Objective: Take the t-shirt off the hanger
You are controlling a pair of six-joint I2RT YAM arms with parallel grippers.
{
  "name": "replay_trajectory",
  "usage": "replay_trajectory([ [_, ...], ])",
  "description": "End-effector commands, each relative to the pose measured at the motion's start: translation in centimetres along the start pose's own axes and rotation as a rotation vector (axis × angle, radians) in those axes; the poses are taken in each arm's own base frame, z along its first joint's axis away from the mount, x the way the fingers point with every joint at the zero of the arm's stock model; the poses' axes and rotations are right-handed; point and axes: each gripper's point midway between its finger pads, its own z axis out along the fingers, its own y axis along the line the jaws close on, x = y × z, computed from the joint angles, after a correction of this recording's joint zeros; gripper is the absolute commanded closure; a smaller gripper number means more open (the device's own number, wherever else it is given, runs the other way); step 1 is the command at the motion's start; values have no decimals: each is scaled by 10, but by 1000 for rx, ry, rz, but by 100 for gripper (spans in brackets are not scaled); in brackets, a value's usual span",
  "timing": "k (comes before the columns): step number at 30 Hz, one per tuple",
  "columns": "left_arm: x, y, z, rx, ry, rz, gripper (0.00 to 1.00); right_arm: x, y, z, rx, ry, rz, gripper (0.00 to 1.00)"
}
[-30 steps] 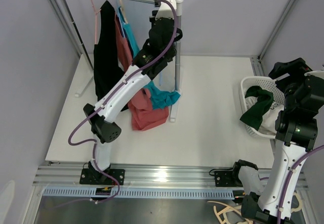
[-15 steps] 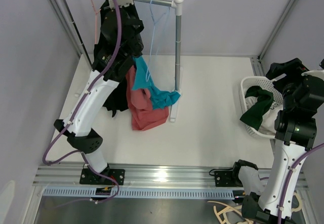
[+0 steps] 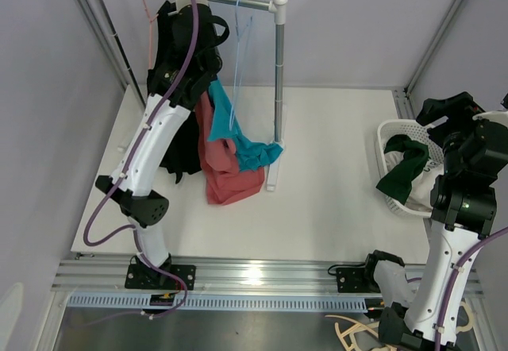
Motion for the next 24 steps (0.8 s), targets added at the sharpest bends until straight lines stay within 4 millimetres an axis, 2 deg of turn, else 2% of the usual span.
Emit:
replay_trajectory([
  [1,0,-6,6,21,1,-35,69,-9,9,-8,-33,-20,-4,22],
  [10,17,-3,20,-13,29,-34,70,-9,9,-9,-31,-24,-9,21],
  [15,30,10,25,-40,74,-56,70,-6,8,-8,-33,-18,-6,21],
  [16,27,14,25,-47,69,-61,70,-6,8,-8,-32,-17,-6,21],
  [24,54,15,35,-23,152,-93,71,-3,7,-8,-36,-14,-1,21],
])
